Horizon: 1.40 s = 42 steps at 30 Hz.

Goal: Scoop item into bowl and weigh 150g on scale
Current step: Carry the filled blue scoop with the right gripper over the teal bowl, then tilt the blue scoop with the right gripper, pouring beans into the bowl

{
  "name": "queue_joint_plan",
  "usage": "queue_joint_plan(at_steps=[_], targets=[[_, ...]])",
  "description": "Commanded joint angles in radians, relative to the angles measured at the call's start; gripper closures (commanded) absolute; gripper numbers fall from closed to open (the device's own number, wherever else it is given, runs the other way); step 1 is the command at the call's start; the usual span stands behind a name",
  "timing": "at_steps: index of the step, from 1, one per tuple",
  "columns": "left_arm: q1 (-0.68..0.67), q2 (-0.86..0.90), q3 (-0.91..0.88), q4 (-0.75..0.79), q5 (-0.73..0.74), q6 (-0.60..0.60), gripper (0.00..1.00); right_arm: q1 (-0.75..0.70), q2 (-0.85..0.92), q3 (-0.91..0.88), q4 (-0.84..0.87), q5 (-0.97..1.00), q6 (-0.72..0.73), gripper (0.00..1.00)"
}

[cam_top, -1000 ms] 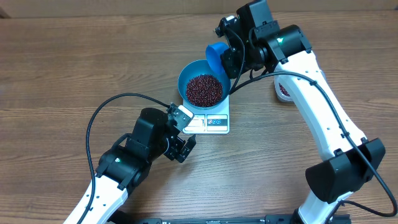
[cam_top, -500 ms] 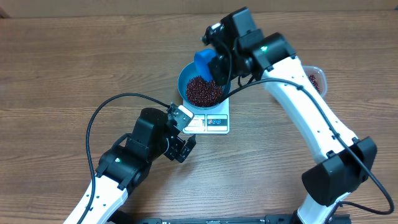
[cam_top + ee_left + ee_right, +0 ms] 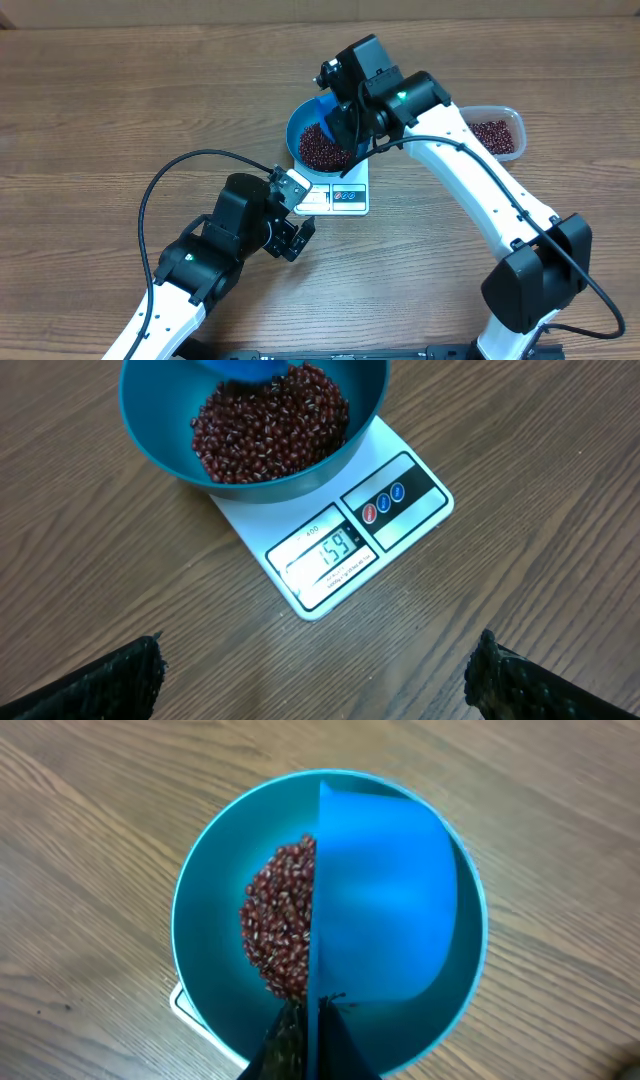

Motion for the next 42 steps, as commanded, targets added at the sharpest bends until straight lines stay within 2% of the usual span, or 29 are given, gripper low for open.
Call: queue_joint_plan(at_steps=[1,6,32,42], targets=[[-0.007,0.006,-0.006,0.001,-0.003,-0.010,0.00,0.012,0.015,-0.029,0.017,0.056,0.034,0.96],[-0.007,0.006,-0.006,0.001,-0.003,-0.010,0.00,0.012,0.028,-0.035,0.018,0.148,0.060,0.96],[-0.007,0.006,-0.006,0.001,-0.003,-0.010,0.00,0.051,0.059,-0.027,-0.005,0.118,0.060,0.96],[-0.007,0.006,-0.006,0.001,-0.003,-0.010,0.00,0.019,0.056,0.023,-0.008,-0.086,0.061,0.96]])
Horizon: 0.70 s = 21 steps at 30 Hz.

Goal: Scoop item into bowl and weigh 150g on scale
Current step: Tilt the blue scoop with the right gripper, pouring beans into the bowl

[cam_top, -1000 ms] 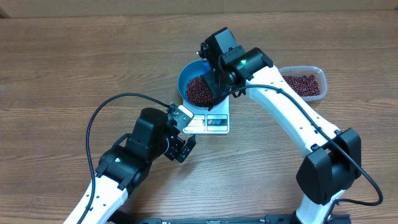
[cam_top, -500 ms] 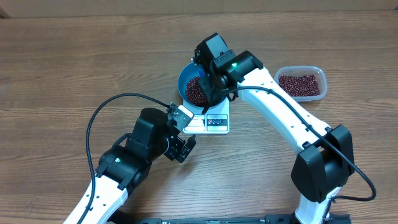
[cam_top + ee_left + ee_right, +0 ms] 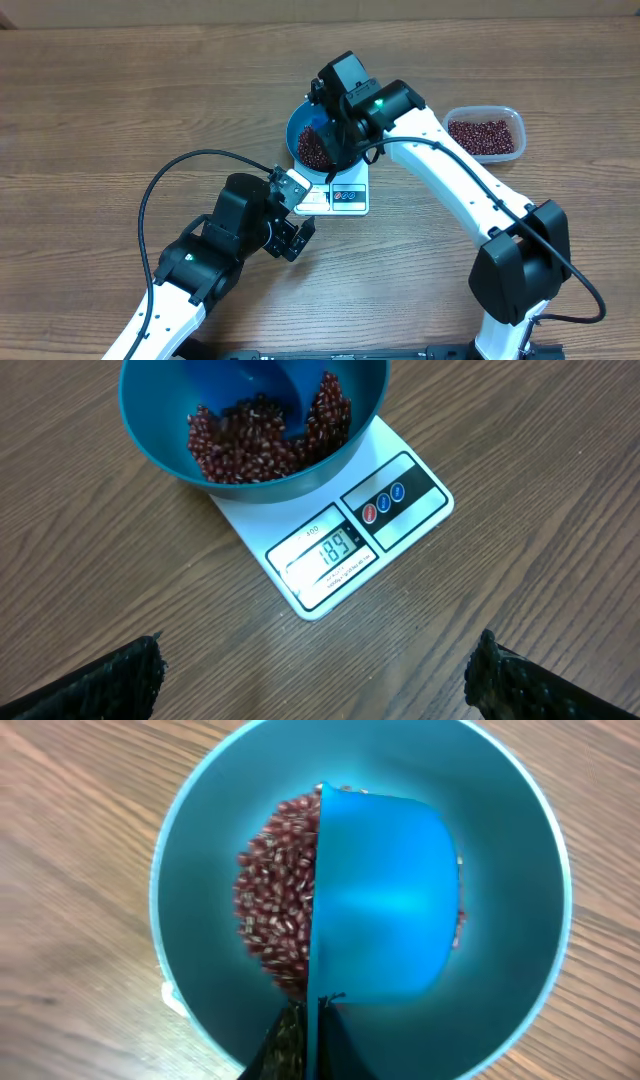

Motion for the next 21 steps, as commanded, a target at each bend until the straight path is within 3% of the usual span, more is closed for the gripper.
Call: queue_joint_plan(at_steps=[1,7,21], targets=[[-0.007,0.006,-0.006,0.001,-0.003,-0.010,0.01,-0.023,-0.005,0.044,0.002,-0.121,0.011,0.96],[-0.007,0.006,-0.006,0.000,-0.003,-0.010,0.00,-0.069,-0.005,0.045,0.004,-0.144,0.087,0.96],[-0.007,0.006,-0.006,0.001,-0.003,-0.010,0.00,-0.201,-0.005,0.045,0.002,-0.480,0.089,0.96]])
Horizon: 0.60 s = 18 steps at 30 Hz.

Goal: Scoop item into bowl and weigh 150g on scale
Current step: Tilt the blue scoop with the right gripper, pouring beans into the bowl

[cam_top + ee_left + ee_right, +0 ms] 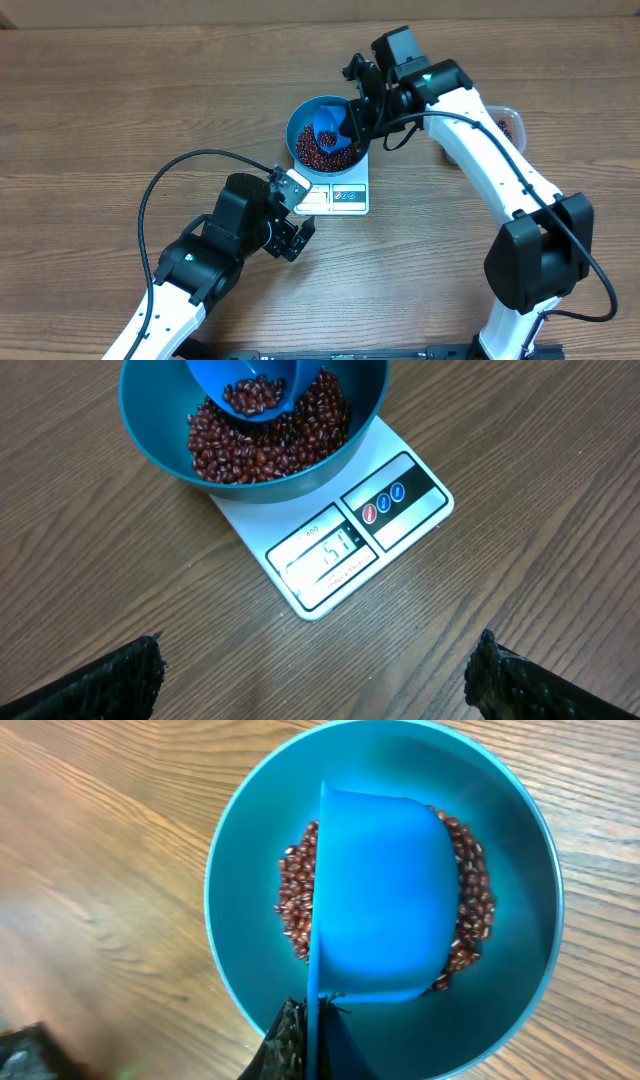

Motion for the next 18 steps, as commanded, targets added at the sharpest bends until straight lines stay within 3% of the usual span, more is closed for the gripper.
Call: queue_joint_plan(at_steps=[1,18], targets=[[-0.007,0.006,-0.006,0.001,-0.003,-0.010,0.00,-0.017,-0.005,0.040,0.003,-0.106,0.006,0.96],[-0.007,0.006,-0.006,0.001,-0.003,-0.010,0.00,-0.023,-0.005,0.040,0.008,-0.101,-0.002,0.96]])
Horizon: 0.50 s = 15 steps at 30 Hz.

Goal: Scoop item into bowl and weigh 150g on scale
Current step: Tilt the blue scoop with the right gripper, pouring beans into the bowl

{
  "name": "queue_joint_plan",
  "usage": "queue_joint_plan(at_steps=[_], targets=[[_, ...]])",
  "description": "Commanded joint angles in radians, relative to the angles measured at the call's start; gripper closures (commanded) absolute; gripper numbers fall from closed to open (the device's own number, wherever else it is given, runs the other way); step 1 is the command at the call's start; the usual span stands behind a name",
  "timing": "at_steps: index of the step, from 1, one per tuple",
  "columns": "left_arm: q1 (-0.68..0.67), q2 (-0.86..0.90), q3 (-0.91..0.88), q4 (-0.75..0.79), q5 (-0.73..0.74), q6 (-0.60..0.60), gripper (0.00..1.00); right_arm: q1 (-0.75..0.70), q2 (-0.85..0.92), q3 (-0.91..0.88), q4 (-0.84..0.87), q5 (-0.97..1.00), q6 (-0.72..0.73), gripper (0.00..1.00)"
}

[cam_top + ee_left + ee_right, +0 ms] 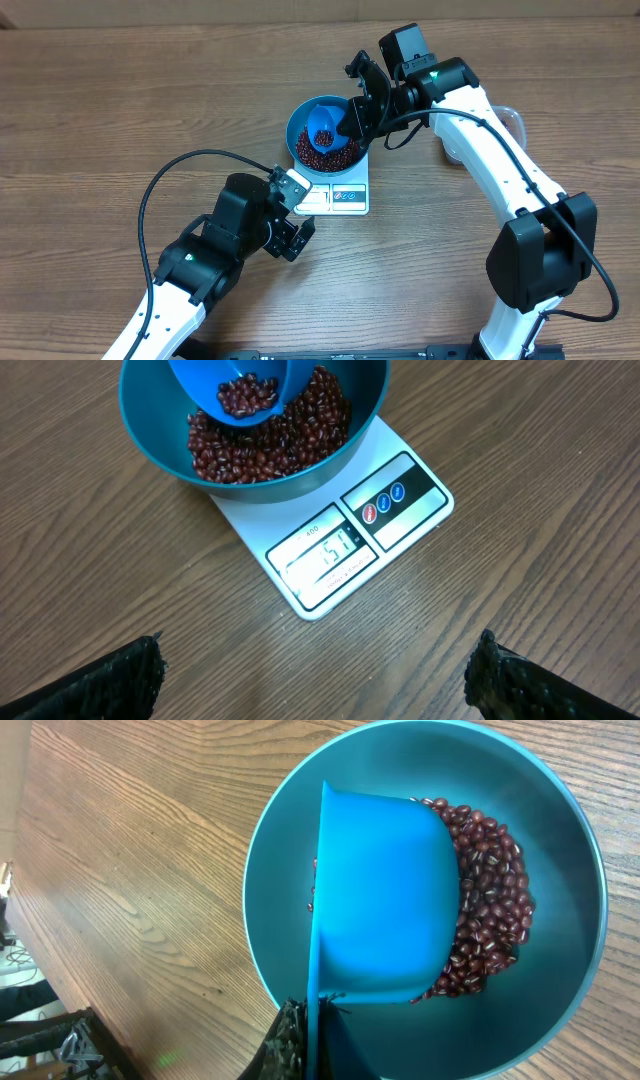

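Observation:
A teal bowl (300,135) of red beans (300,435) stands on a white scale (340,195). The scale's display (335,547) reads about 151. My right gripper (352,118) is shut on the handle of a blue scoop (385,900), which hangs over the bowl with some beans in it (245,395). My left gripper (315,675) stands open over bare table in front of the scale, nothing between its fingers (110,680).
A clear tub (512,118) lies at the back right, mostly hidden behind my right arm. The wooden table (120,100) stretches to the left of the bowl.
The scoop with its beans has shifted slightly within the bowl's outline and my right wrist has turned a little. The display still reads about 151. The left arm has not moved.
The scoop was over the bowl with the display at 159. Then it was down among the beans, reading 189. Then it was raised with beans in it and the display fell to about 151, where it stays.

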Motion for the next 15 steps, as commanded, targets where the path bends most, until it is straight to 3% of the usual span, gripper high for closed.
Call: queue_joint_plan(at_steps=[1,15], targets=[[-0.007,0.006,-0.006,0.000,-0.003,-0.010,0.00,-0.004,-0.005,0.040,0.005,-0.013,-0.001,0.96],[-0.007,0.006,-0.006,0.000,-0.003,-0.010,0.00,-0.004,-0.005,0.040,0.005,0.033,0.000,0.96]])
